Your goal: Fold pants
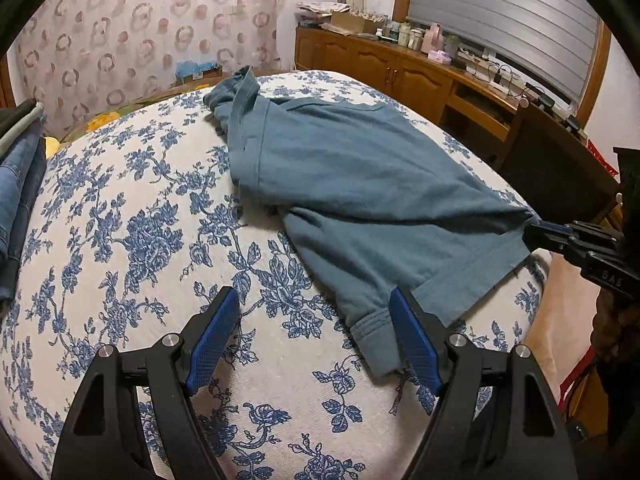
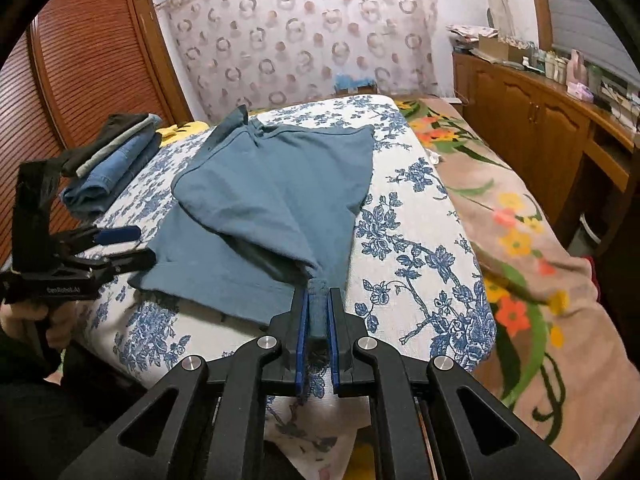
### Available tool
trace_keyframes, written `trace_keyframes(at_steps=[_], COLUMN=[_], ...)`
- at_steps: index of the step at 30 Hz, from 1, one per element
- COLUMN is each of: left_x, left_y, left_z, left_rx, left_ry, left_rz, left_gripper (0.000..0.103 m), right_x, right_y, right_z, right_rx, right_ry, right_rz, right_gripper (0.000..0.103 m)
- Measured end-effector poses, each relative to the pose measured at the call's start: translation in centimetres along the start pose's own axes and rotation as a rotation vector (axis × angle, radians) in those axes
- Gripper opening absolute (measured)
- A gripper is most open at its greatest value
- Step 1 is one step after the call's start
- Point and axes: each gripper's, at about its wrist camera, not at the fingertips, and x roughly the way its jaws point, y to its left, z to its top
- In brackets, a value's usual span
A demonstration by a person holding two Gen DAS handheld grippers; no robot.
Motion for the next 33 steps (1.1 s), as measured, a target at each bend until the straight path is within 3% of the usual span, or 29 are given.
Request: trace_keyframes(at_steps=[4,9,18,33], left_x=[0.0,-1.0,-3.7,-5.4], left_y=[0.3,0.5,3.6,7.4], left_z=[-0.1,0.1,0.8,0.6], left_rx=[-0.016,-0.023,-0.090,-0.158], left_ry=[-0.003,-0.037,-0.132,-0.194], left_rz=[-0.015,-0.009,0.045,0.123], left_gripper=[0.078,0.078,0.078,0.078], right_x=[-0.6,-1.5,1.3,8.5], right_y=[-0.2,0.1,2.9,7.0], right_z=[0.1,0.2,3.0,8.0], right_rx=[-0.010,-0.034,-0.116,-0.217], right_ry=[-0.015,-0.054,-0.093,-0.033], right_rz=[-0.024,-0.022,0.017,0.137], right_gripper=[0.031,0.036,0.038,0.039])
